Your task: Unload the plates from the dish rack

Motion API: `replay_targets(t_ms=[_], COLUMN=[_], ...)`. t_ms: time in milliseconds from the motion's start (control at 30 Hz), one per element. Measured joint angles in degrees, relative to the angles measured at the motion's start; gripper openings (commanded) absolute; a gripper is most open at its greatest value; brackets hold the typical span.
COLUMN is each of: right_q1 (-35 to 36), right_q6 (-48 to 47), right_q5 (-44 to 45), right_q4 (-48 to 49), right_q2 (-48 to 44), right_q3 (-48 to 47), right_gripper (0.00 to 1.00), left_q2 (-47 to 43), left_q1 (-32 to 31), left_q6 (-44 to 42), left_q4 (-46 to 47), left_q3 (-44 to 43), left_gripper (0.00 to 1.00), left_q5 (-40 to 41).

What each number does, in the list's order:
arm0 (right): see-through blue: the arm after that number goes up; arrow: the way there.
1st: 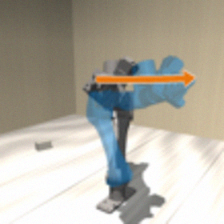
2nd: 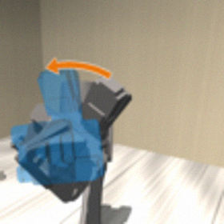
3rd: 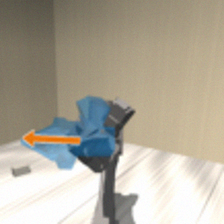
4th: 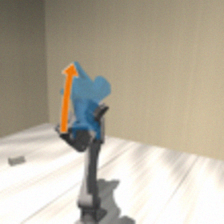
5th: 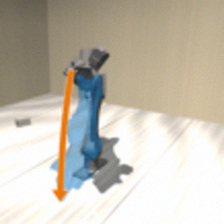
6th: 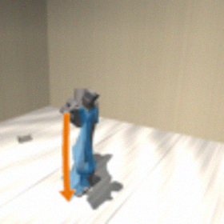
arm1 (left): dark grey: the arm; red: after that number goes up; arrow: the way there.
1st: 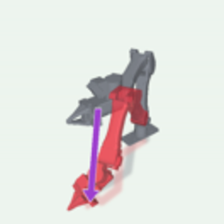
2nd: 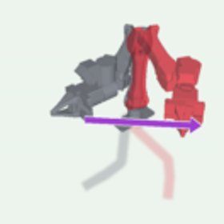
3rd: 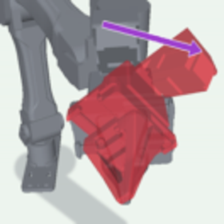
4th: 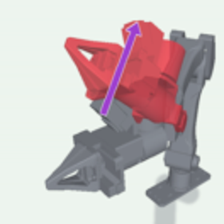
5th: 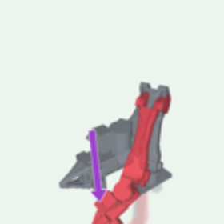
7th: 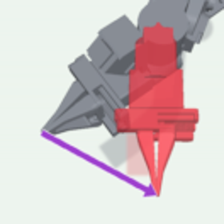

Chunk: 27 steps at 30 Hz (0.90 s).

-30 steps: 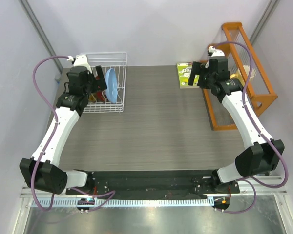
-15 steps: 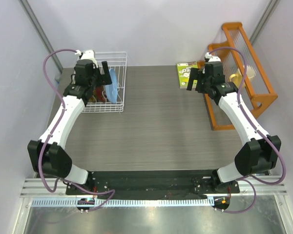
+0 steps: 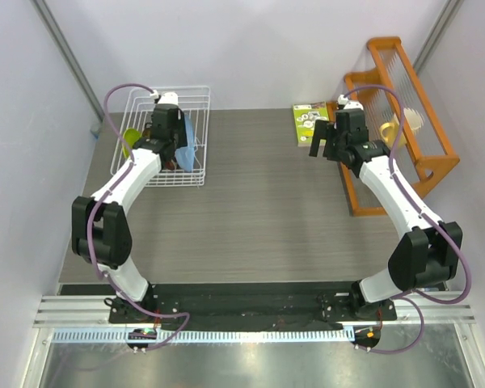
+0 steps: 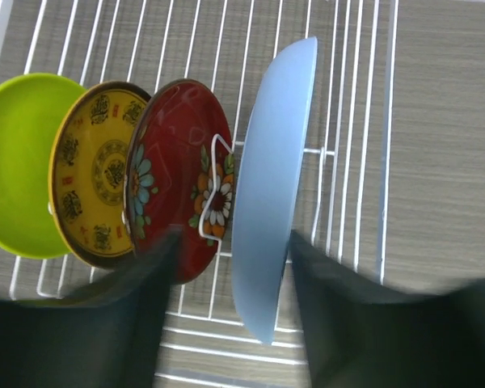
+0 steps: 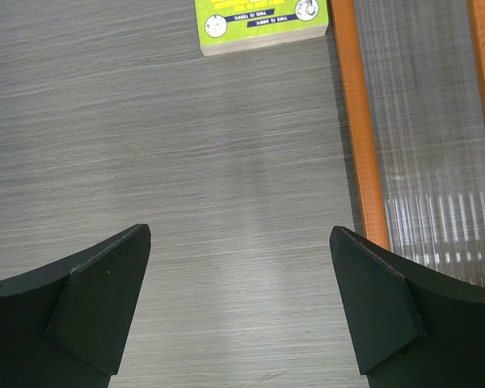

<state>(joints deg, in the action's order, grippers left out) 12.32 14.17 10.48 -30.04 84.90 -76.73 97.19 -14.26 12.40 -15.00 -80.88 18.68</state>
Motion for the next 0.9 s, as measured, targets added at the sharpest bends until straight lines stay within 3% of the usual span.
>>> replay_targets(t_ms=[67,200,633,900], right_q1=[0.00,0.00,0.00,0.00], right_q6=[0.13,0.63,1.25,1.22], right_q5=[0.07,0.24,1.81,2.32], right_q4=[0.07,0.07,0.07,0.00], right_q2=[0.00,0.00,-0.13,-1.73], right_q3=[0.61,2.05,3.87,4.44], right_gripper=[0.98,0.97,0.96,0.96], left_q2=[0.33,0.63,0.72,0.52], left_q1=[-0.22,-1.27,-7.96,-15.41], left_q6=[-0.33,-1.95,-9.64,-20.44], left_q4=[0.55,1.25,0.90,1.53], left_q3=[0.00,0.07,-0.07,-8.94], left_gripper=[0.21,0.01,0.00,0.00], left_q5=[0.68,2.54,17.88,32.54])
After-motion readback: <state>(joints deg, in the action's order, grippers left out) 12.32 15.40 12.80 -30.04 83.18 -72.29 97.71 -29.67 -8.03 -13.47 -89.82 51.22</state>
